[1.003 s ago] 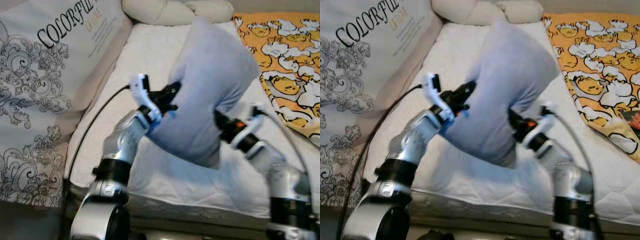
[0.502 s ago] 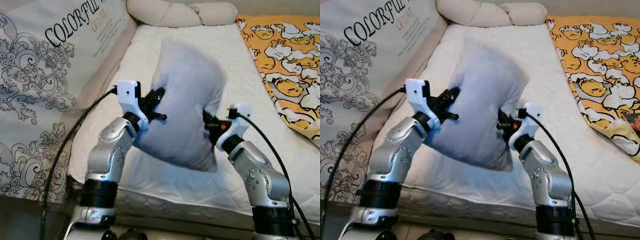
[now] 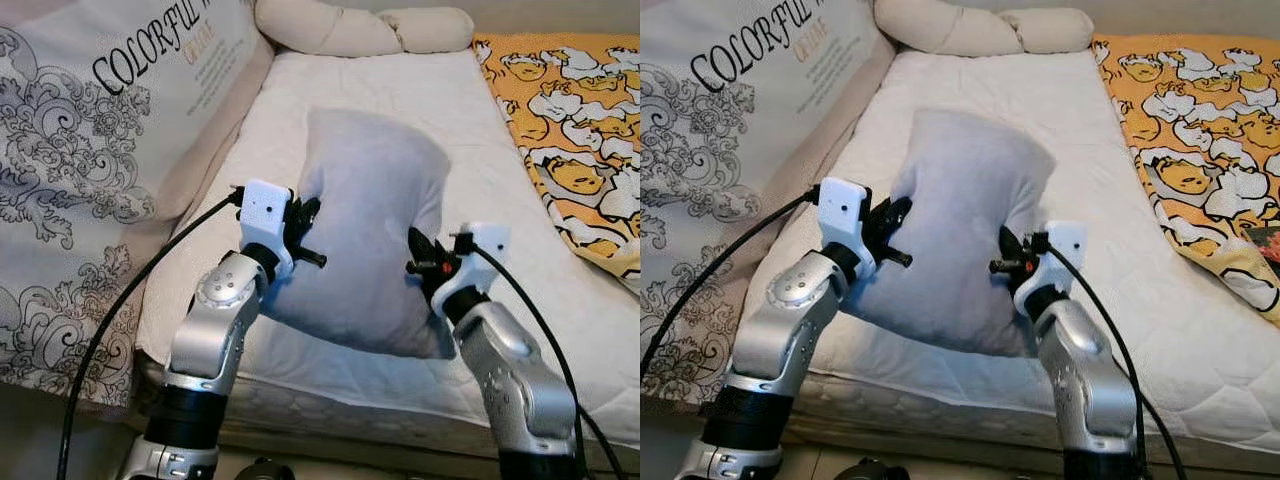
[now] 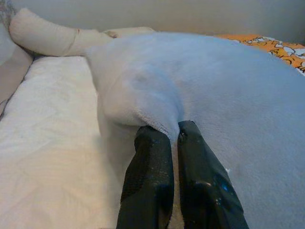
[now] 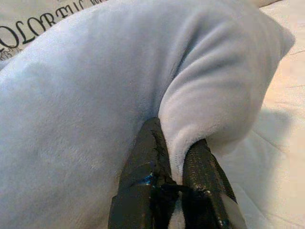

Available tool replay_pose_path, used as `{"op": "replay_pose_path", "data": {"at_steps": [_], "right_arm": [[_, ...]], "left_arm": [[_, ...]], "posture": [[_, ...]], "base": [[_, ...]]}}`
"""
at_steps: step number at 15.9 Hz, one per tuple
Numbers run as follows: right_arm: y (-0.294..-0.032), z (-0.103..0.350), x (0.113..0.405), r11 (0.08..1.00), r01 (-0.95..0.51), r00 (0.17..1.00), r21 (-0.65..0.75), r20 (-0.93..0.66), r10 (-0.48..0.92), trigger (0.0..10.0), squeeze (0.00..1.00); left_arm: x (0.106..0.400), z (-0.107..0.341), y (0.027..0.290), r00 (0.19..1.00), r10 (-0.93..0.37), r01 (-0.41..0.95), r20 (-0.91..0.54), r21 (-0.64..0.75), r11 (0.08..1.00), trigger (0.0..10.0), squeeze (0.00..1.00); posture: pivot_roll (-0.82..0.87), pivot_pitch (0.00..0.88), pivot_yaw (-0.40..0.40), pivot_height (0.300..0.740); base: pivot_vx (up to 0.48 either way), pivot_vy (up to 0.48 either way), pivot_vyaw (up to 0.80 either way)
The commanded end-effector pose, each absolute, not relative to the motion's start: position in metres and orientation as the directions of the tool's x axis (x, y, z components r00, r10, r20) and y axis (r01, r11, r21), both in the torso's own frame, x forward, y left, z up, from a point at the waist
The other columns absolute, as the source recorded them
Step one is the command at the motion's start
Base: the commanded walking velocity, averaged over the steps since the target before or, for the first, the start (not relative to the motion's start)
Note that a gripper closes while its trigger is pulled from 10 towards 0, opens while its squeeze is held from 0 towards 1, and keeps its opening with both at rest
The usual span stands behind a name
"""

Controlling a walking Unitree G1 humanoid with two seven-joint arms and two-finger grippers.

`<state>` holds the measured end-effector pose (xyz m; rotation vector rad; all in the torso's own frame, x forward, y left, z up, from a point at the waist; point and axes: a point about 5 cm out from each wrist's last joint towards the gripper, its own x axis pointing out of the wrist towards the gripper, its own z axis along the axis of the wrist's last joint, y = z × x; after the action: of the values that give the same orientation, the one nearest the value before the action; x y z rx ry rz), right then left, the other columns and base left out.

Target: Clean up the room

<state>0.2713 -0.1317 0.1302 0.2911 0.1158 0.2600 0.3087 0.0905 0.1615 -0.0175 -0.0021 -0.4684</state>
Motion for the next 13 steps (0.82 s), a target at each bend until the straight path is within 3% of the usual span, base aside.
{"op": "replay_pose_path", "data": {"at_steps": [1, 13], "right_arm": [[-0.127, 0.141, 0.27, 0.923, -0.262, 0.959, 0.281, -0.028, 0.281, 10.0, 0.0], [-0.122, 0.142, 0.272, 0.928, -0.255, 0.96, 0.271, -0.042, 0.276, 10.0, 0.0]], "left_arm": [[0.306, 0.17, 0.088, 0.888, -0.458, 0.458, 0.037, 0.006, 0.889, 10.0, 0.0], [0.303, 0.169, 0.098, 0.911, -0.412, 0.412, 0.023, 0.005, 0.911, 10.0, 0.0]], "posture": [[-0.09, 0.0, 0.061, 0.74], [-0.07, 0.0, 0.045, 0.74]], "base": [[0.0, 0.274, 0.0], [0.0, 0.278, 0.0]]}}
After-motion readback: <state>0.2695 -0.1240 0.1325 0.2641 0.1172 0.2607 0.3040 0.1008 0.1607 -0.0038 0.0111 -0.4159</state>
